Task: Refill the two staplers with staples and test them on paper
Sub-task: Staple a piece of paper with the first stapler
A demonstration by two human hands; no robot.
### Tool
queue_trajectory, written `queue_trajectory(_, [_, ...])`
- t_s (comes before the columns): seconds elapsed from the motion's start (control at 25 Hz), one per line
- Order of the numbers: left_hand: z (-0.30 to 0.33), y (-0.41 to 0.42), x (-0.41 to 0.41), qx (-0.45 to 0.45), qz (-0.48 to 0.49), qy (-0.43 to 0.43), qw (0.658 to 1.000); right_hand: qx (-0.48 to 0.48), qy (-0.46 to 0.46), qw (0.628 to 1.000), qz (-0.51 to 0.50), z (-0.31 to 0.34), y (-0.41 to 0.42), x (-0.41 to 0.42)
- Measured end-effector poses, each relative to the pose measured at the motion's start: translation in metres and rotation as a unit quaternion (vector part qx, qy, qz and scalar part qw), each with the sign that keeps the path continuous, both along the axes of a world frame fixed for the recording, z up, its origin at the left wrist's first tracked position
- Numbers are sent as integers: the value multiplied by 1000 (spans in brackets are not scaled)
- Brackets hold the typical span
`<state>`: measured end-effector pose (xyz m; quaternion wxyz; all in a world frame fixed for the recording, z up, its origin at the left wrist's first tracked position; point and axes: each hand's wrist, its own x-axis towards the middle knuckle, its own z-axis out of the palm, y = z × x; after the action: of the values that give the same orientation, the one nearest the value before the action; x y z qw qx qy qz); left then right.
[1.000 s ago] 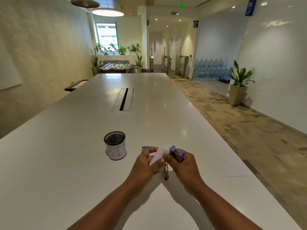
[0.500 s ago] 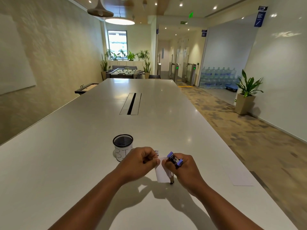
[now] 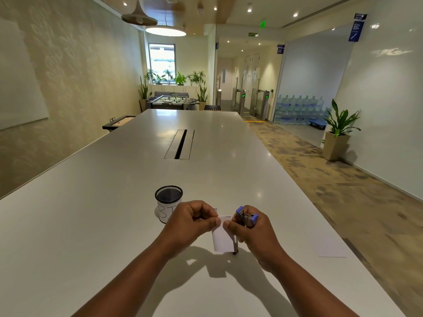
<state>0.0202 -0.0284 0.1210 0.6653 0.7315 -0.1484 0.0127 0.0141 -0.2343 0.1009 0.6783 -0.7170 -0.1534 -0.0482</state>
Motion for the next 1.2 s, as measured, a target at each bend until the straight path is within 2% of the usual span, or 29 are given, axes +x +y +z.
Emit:
queue_trajectory(0.12, [0, 0, 0, -8, -3, 1, 1000, 39, 18, 999, 8, 2, 0, -1])
queue_trajectory(0.96, [-6, -5, 2, 45, 12, -17, 999, 0, 41, 999, 8, 6, 1, -2])
queue_trajectory(1.08, [-8, -7, 1, -26, 28, 15, 999, -2, 37, 999, 7, 8, 3, -1])
queue_trajectory(1.2, [-12, -10, 1, -107, 13, 96, 989, 11, 32, 999, 1, 6, 5, 0])
